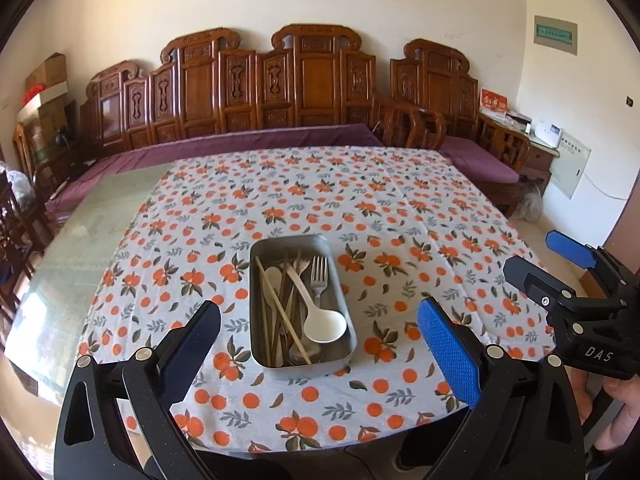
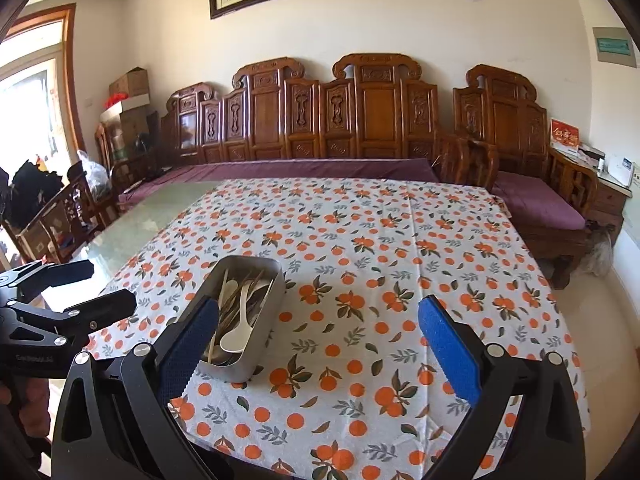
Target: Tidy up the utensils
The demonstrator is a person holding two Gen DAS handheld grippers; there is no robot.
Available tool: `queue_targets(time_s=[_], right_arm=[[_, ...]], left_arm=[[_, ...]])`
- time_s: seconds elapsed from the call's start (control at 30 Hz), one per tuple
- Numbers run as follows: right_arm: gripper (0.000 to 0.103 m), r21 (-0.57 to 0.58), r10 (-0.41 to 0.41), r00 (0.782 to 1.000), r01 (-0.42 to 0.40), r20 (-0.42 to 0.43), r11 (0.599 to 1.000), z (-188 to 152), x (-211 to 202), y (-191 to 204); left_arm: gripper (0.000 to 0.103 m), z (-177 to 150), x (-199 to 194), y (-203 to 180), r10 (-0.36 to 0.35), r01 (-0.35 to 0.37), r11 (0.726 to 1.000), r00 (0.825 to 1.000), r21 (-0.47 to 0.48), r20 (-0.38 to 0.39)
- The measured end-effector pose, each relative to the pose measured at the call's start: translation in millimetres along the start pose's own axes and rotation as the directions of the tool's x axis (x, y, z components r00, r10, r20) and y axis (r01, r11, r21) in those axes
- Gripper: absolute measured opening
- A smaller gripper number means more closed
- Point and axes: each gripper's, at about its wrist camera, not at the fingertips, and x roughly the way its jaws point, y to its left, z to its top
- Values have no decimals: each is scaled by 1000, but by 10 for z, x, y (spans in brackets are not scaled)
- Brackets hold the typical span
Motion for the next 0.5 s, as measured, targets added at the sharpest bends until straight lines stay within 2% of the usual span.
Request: queue_targets(time_s=[0.27,0.5], right_arm=[[100,10,-14,997,13,70,1000,117,-363,8],[100,7,2,988,-3,157,1000,237,-721,67]], left_arm=[[95,97,-371,-100,15,-15,1000,997,-2,75],[95,174,-726,-115,39,-38,999,987,-12,158]])
